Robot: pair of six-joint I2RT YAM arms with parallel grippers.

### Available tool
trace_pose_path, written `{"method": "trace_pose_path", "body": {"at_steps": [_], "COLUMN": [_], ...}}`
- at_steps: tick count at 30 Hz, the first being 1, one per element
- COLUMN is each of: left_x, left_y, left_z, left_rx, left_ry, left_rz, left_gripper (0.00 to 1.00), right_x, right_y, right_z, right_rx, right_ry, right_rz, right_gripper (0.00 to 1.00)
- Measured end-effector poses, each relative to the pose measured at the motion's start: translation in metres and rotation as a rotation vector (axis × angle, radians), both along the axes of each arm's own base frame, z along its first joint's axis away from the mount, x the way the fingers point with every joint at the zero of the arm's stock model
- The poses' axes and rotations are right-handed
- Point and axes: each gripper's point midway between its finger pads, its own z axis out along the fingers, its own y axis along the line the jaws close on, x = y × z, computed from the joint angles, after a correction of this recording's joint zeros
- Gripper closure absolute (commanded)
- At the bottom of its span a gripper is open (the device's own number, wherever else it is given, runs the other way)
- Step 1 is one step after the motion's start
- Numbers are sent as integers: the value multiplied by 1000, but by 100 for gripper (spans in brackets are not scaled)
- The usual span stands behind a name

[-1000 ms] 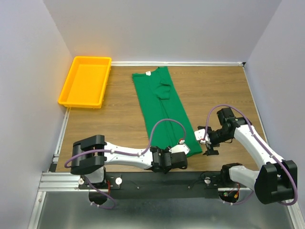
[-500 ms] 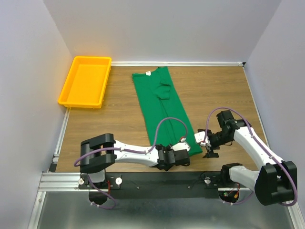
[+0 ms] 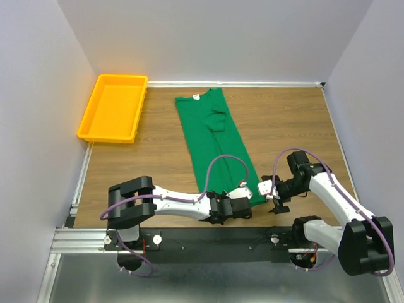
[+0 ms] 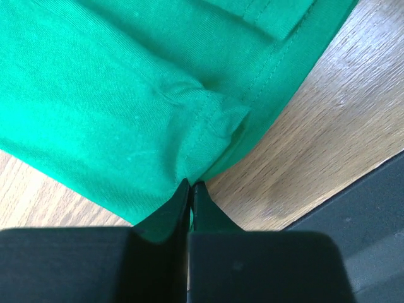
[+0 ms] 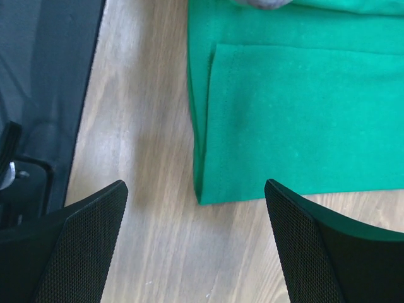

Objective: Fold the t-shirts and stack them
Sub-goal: Fold the tshirt

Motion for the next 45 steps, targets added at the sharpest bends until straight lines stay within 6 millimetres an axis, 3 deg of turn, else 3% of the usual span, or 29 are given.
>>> {"method": "trace_pose_path", "body": {"at_steps": [10,21,28,30,39,43,45], "left_x": [0,-2,-3,-3,3,14,22], "left_y": [0,-1,0,2,3,2,1], "left_z": [1,2,2,2,7,22,36], "left_rx": [-20,-43,-61,-67,-160,-220,-264], "left_ry": [3,29,46,55,107,109,98], "left_rz": [-26,-36,-36,-33,-22,-12,-3], "left_gripper": [100,100,100,100,100,100,100], "right_x": [24,18,26,28,33,35,47], "right_y": [4,16,28,29,27,28,33], "right_z": [-12,-31,-35,-35,-35,-28,-12], "right_rx": [9,-7,10,15,4,9,28], "right_ry": [-125,-169,-198,-207,-223,-179,-178], "right_rz": [6,123,153,150,93,22,-24], "right_gripper": [17,41,66,98,100,100,100]}}
